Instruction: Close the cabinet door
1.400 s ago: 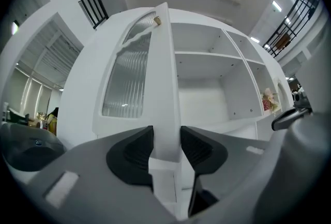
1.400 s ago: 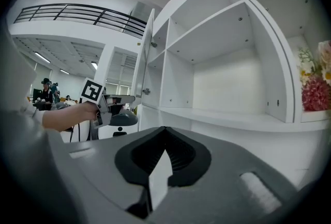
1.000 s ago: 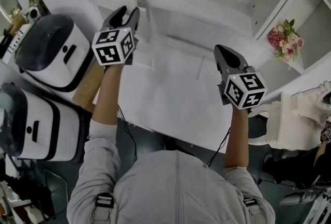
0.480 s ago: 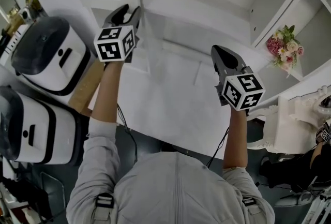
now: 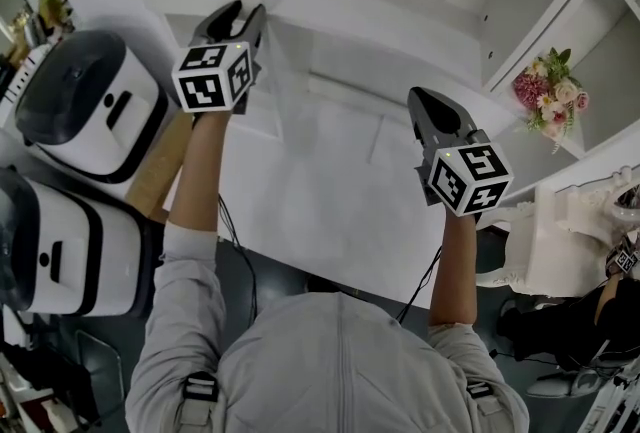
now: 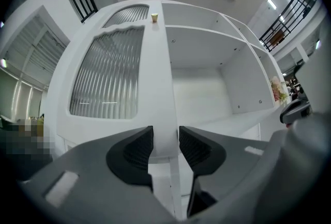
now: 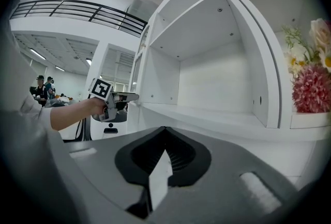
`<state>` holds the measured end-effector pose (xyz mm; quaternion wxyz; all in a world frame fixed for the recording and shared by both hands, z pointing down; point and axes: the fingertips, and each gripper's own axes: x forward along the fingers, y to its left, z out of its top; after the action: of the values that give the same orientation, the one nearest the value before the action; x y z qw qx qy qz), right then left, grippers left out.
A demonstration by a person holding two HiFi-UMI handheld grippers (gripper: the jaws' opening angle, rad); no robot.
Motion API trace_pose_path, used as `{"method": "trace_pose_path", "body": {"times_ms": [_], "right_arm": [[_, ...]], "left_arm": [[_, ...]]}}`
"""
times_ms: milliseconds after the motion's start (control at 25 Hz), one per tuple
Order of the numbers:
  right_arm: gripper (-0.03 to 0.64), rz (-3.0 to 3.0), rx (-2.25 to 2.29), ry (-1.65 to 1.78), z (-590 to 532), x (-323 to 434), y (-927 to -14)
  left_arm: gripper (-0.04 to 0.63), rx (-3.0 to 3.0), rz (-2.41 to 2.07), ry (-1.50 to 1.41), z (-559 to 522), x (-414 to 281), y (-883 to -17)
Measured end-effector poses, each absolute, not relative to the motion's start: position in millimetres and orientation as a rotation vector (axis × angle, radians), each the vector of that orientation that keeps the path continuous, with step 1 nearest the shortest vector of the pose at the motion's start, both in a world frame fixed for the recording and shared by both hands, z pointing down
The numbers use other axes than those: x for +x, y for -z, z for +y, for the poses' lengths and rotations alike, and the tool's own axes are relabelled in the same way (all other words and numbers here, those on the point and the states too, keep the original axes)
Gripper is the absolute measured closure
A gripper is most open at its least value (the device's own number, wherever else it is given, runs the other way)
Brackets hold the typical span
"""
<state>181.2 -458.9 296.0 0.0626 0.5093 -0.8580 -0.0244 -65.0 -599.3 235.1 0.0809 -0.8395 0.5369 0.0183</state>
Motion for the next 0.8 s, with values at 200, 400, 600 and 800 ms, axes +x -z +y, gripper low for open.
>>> {"method": "trace_pose_path", "body": {"times_ms": [200, 400, 600, 800], "right_arm": [[0.615, -2.611, 1.542, 0.077, -452.5, 179.2, -292.8], [0.615, -2.599, 1.58, 0.101, -434.3, 184.9, -286.1], [0.615, -2.583, 1.595, 0.111, -404.4, 189.5, -282.3], [0.615, -2.608, 1.589, 0.102, -372.6, 180.0, -276.3]], "left_arm": [[0.413, -2.536, 1.555, -0.038, -598.4, -61.3, -235.0], [0.382, -2.607, 1.52, -0.089, -591.4, -64.5, -238.8], [0.383, -2.662, 1.523, -0.064, -567.9, -70.6, -252.7], [0.415, -2.672, 1.498, -0.04, -515.6, -75.2, -264.1]]}}
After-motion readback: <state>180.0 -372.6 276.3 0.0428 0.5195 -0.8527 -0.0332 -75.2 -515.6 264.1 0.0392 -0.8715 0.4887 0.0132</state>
